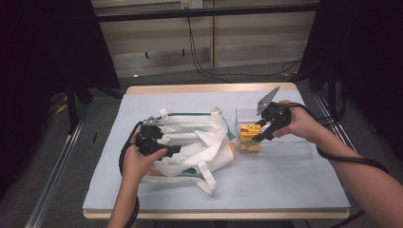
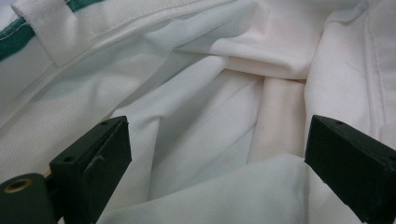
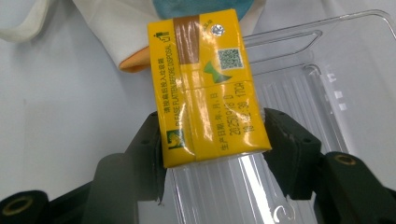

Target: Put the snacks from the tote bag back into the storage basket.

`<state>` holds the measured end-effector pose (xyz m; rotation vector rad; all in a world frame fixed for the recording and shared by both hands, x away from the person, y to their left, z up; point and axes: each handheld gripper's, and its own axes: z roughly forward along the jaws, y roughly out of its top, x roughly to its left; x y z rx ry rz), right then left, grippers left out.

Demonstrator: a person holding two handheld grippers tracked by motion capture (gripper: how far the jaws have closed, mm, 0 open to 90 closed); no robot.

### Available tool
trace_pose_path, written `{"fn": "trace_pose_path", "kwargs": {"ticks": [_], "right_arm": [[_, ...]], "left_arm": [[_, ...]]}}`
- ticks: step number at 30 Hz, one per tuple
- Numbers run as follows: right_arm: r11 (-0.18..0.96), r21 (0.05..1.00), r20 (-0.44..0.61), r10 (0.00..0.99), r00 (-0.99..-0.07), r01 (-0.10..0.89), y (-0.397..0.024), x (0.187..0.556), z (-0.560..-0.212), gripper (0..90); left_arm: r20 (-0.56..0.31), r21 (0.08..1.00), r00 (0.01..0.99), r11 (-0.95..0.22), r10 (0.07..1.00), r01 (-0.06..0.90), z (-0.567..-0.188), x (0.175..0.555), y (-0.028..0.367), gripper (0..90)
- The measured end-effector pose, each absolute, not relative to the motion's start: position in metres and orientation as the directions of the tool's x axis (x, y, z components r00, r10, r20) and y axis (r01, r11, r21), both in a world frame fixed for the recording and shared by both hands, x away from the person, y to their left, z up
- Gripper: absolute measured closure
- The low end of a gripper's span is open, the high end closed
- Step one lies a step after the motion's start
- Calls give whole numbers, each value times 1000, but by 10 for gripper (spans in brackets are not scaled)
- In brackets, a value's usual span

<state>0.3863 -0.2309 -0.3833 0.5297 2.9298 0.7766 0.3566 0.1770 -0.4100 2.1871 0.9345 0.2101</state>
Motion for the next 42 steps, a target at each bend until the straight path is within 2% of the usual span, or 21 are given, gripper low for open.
{"fn": "trace_pose_path", "kwargs": {"ticks": [7,15,42], "right_arm": [[806,495,27,360,-933,326,-232,387,-383,347],[780,490,44,424,-905,389,-240,385,-380,215],[686,531,58,556,-829,497,-282,351,-381,79]], "left_arm": [[-131,689,724,-462,677,558,-411,357,178,72],[-132,688,723,-462,678,559,-411,357,177,72],[-130,685,725,-467,676,559,-409,356,176,71]]}}
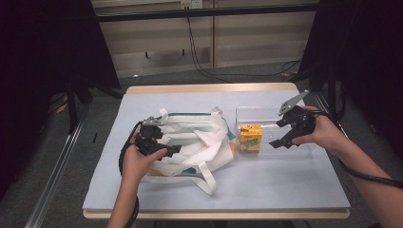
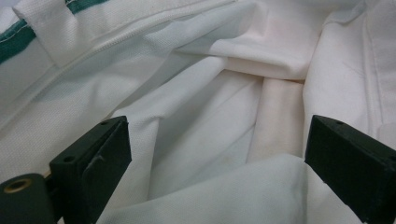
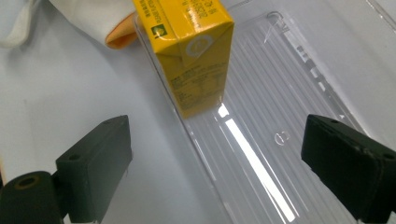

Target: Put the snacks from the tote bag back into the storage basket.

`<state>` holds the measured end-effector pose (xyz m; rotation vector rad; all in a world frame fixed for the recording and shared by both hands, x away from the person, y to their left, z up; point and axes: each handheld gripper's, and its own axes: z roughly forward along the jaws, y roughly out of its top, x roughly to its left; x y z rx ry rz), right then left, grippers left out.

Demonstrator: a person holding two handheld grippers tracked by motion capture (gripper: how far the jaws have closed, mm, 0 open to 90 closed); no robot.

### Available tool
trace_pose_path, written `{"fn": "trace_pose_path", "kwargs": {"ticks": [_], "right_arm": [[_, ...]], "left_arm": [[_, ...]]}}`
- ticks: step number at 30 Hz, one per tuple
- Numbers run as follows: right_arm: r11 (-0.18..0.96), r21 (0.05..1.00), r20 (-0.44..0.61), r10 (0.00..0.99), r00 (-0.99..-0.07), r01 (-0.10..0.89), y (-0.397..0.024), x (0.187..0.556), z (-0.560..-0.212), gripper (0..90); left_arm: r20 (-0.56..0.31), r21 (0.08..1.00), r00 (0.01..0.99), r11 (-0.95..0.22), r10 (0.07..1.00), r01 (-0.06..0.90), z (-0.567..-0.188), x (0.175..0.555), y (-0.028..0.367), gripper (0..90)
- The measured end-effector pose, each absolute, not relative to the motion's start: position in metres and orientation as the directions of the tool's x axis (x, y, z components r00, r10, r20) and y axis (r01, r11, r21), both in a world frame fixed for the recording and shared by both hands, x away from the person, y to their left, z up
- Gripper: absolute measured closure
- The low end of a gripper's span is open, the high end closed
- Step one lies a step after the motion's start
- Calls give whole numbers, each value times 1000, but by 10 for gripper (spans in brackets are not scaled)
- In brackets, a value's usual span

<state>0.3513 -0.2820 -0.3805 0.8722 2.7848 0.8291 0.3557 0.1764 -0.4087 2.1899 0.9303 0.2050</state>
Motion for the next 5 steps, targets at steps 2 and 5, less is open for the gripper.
{"fn": "trace_pose_path", "kwargs": {"ticks": [2,5], "right_arm": [[673,533,68,569,-819,512,-284,348,-381,71],[670,539,48,580,-813,510,-287,342,-383,66]], "left_arm": [[-130,686,726,-468,675,558,-409,356,176,71],[-130,683,727,-471,675,559,-409,356,176,71]]}}
